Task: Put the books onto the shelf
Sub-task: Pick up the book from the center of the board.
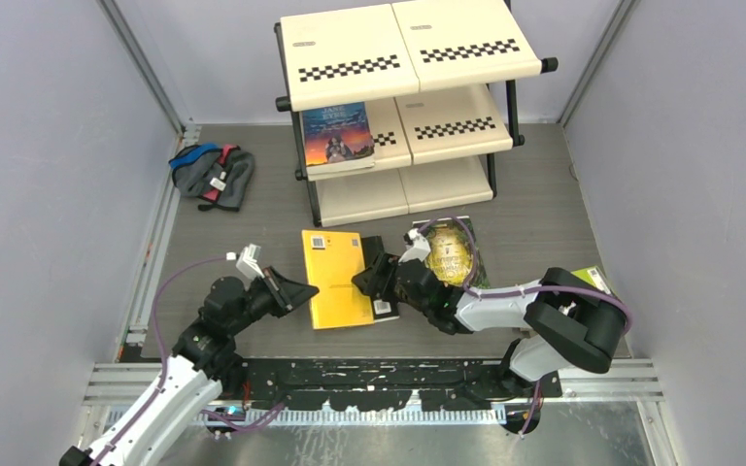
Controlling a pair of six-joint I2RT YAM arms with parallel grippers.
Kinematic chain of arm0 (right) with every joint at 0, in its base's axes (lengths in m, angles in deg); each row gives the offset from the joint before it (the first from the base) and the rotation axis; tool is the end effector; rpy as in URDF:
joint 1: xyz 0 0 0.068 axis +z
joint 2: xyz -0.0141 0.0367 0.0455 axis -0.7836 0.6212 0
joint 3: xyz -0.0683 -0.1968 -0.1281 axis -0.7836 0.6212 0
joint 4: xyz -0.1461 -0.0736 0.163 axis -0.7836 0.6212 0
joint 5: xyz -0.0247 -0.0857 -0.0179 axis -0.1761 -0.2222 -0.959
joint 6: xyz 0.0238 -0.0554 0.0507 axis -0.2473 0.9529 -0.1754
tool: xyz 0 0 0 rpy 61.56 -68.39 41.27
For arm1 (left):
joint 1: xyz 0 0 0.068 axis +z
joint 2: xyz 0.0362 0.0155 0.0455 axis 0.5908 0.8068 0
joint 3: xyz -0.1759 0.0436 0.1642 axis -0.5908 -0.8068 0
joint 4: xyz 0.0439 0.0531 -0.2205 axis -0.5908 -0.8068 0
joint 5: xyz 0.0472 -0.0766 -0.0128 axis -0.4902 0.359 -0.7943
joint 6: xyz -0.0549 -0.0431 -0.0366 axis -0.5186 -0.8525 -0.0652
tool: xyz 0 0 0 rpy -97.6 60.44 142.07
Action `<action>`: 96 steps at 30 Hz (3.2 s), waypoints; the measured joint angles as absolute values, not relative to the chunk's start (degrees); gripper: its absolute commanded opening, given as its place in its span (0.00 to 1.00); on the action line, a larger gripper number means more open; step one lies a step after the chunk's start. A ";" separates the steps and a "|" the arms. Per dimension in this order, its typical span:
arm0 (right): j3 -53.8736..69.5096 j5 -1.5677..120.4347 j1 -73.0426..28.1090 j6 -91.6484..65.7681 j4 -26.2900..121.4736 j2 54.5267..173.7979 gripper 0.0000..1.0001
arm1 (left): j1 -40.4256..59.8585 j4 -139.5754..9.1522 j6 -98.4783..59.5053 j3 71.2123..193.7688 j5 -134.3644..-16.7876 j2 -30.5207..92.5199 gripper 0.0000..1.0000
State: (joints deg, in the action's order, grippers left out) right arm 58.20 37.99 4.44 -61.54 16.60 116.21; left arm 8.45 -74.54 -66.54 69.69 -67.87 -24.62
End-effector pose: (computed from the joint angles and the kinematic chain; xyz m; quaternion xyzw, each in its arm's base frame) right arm 0.1695 0.2228 0.1343 0.0578 0.8489 0.3679 0.3750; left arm 0.1251 -0.0869 0.1714 -0.1337 0.7924 -0.4819 0.3494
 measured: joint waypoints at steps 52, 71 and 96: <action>64.40 49.55 1.92 -73.63 -7.31 115.73 0.41 | 9.06 -62.85 -82.60 67.94 -73.16 -27.11 0.00; 65.02 47.15 1.27 -75.64 -0.03 101.50 0.01 | 9.61 -56.03 -82.62 67.94 -71.52 -20.57 0.37; 61.04 46.36 3.04 -65.81 34.55 76.26 0.01 | 8.47 -64.20 -80.13 72.55 -65.82 -32.92 0.53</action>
